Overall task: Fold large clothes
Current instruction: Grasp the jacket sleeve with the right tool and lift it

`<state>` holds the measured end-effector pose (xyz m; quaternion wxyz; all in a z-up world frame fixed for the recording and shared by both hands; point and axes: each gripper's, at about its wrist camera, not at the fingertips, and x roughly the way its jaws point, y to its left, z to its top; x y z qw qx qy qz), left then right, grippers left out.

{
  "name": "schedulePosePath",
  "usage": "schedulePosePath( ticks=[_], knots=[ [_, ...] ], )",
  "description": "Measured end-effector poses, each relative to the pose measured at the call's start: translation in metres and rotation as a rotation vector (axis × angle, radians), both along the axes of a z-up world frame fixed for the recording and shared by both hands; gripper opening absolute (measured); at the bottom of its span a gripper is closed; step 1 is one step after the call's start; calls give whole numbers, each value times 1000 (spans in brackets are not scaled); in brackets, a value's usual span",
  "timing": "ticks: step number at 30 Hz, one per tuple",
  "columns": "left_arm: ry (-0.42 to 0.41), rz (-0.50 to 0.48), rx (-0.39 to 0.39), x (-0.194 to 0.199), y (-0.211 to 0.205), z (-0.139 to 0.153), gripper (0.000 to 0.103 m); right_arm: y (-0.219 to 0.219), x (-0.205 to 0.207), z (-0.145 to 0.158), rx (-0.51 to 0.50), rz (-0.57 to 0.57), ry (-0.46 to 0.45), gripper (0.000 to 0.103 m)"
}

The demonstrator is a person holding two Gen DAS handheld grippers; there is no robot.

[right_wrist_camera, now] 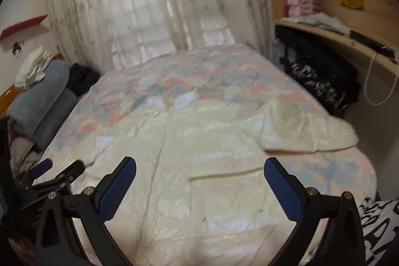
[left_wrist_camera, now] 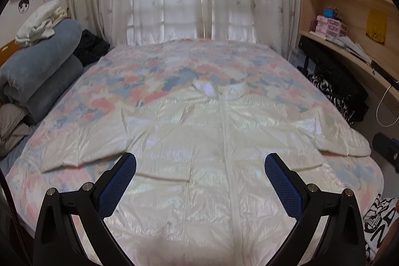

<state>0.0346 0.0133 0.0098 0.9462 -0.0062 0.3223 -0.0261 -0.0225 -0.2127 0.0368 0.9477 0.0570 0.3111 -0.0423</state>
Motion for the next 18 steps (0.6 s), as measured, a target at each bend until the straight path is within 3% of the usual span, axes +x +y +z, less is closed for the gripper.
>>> schedulePosePath(
  ticks=[6,12,18],
  knots=[
    [-47,-31,8,11,-12,28,102,-7,7,31,-15,11,-36,103],
    [-107,-67,-33,28,-26,48,102,-21,16,63,-99,-82,-120,103],
    [-86,-121,-55,58,-52,46,102,-53,42,77,-159,-126,-109,103]
  ],
)
